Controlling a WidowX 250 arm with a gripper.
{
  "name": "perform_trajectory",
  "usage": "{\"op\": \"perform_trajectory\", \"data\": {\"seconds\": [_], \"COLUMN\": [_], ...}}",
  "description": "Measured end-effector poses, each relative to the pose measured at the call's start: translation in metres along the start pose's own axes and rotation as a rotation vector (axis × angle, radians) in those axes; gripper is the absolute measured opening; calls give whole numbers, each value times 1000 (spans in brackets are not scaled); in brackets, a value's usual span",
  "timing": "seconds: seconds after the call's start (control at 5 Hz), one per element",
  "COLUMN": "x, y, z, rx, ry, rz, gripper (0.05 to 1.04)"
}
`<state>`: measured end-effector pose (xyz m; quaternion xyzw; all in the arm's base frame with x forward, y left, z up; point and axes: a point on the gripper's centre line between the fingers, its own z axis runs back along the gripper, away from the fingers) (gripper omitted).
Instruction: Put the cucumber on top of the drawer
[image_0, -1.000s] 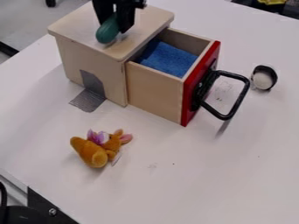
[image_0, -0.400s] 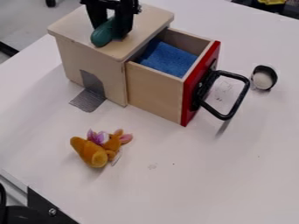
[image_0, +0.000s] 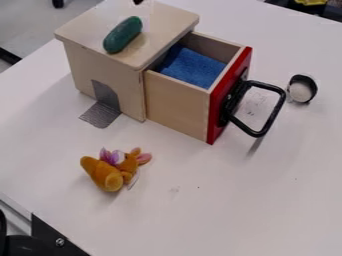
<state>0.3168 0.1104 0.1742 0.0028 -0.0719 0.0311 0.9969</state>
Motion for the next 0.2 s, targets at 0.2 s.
{"op": "perform_trajectory", "data": {"seconds": [0.2], "x": [-4], "y": [-7], "z": [18], "rx": [6], "ry": [-18], "rz": [-21], "gripper": [1000]}}
